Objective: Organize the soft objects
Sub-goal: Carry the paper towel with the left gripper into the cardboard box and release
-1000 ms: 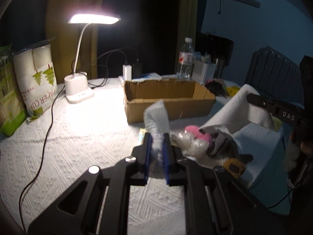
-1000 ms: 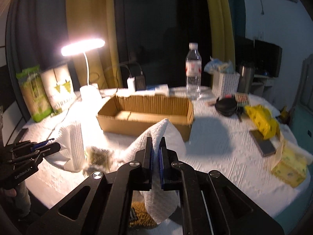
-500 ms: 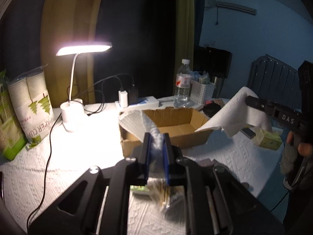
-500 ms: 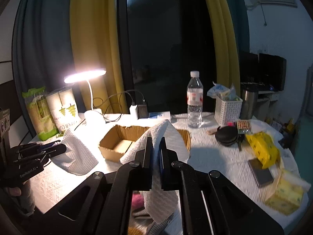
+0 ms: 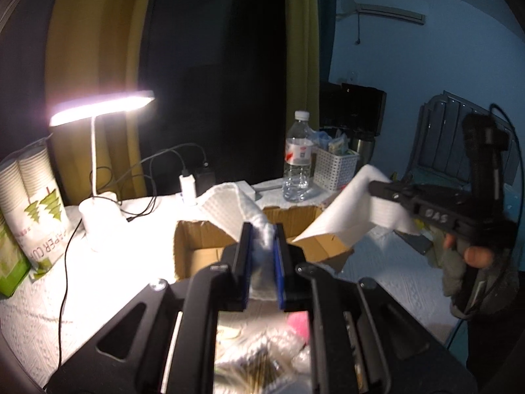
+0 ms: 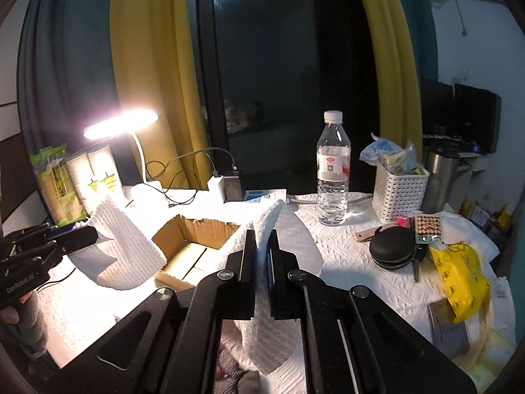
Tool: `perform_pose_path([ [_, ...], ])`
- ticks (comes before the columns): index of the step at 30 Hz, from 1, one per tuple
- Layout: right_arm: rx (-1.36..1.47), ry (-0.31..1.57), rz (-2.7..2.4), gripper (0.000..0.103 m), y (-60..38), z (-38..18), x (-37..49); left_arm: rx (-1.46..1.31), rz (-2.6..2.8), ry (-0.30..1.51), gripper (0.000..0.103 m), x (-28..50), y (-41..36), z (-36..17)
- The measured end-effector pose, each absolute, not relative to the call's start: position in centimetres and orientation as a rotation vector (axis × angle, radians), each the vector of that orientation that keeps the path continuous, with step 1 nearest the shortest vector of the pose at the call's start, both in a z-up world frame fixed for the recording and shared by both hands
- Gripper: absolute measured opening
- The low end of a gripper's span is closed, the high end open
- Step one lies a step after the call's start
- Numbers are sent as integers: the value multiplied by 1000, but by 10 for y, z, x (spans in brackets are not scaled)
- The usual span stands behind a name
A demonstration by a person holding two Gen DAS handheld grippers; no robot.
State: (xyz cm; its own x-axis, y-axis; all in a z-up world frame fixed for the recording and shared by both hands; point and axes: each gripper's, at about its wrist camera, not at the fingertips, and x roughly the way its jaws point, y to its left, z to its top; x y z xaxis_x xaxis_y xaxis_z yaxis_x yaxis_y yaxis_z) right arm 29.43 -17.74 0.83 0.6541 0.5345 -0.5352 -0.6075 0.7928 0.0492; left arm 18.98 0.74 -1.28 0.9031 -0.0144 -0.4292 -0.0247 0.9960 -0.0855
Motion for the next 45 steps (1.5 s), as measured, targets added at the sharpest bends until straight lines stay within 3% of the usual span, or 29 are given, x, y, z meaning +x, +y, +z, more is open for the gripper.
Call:
perform_pose_path([
  [23,-87,845,729,6,-155,-89,387,-94,-38,498,11,291,-26,-38],
  [24,-83,850,743,8,-156,-89,386,-98,-40,507,11,295,-28,-40],
  [25,-80,848,750,16,-157,-86,386,-102,-44,517,11,300,-29,-42],
  [26,-78,841,750,34,-158,-84,385,-107,-48,525,11,303,-31,-44],
  [28,-60,810,755,58,-163,-76,381,-117,-53,544,11,312,-33,-49],
  [33,-35,710,706,60,-183,-57,375,-143,-81,604,11,330,-42,-64],
  [45,62,767,596,60,-216,-80,400,-183,-130,875,12,389,-63,-117],
])
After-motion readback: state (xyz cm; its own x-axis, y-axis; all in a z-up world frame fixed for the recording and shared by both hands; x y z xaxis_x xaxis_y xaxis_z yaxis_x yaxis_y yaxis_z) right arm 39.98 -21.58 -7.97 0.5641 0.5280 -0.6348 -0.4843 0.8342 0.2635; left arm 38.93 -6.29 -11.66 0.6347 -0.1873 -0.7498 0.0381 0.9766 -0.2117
